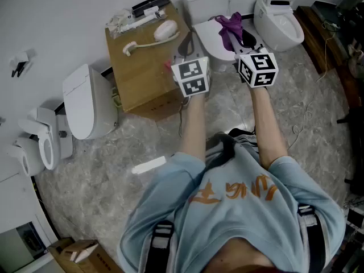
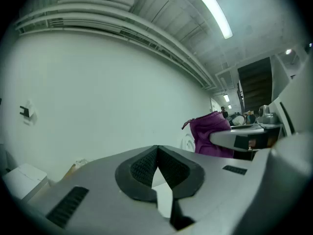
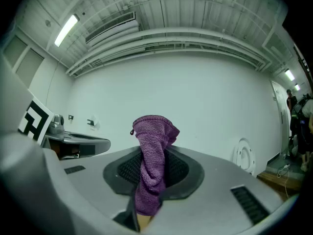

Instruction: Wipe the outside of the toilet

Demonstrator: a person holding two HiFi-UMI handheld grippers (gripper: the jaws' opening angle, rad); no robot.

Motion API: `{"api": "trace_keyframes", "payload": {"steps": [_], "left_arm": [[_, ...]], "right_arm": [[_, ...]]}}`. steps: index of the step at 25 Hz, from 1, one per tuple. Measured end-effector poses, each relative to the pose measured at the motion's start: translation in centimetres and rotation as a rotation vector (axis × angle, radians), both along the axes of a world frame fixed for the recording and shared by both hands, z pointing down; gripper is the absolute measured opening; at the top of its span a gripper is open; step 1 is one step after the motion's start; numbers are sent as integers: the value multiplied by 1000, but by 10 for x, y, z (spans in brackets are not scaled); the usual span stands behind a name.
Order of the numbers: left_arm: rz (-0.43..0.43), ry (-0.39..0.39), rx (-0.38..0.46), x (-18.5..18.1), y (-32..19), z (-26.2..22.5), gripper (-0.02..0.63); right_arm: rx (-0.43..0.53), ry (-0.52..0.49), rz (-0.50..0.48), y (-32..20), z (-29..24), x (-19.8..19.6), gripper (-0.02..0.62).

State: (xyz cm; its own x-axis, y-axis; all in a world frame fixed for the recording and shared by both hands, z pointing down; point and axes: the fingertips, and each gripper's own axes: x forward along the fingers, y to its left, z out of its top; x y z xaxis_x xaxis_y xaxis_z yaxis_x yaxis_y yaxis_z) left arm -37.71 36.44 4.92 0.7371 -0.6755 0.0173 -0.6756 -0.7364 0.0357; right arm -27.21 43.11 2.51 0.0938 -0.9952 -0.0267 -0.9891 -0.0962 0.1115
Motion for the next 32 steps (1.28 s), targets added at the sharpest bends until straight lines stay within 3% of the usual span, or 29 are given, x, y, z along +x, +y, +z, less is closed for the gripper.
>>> {"api": "trace_keyframes", "payload": {"steps": [5, 15, 20, 25, 29, 32], "left_arm": [[-11, 3, -3, -5, -6, 2, 25], [-32, 8, -40, -8, -21, 4, 25], [-61, 7, -64, -4, -44, 14, 25], [-79, -18, -19, 22, -67, 4, 25], [-147, -90, 88, 49, -104, -5, 25], [-151, -81, 60, 85, -135, 4, 25]], "right_arm": [[7, -2, 2, 0, 3, -3, 94], [15, -60, 71, 6, 2, 30, 96], [12, -55, 34, -13, 7, 37, 97], [81, -105, 35, -34, -1, 81, 97], [82, -107, 1, -72, 6, 115, 97], [48, -119, -31, -112, 18, 150, 97]]}}
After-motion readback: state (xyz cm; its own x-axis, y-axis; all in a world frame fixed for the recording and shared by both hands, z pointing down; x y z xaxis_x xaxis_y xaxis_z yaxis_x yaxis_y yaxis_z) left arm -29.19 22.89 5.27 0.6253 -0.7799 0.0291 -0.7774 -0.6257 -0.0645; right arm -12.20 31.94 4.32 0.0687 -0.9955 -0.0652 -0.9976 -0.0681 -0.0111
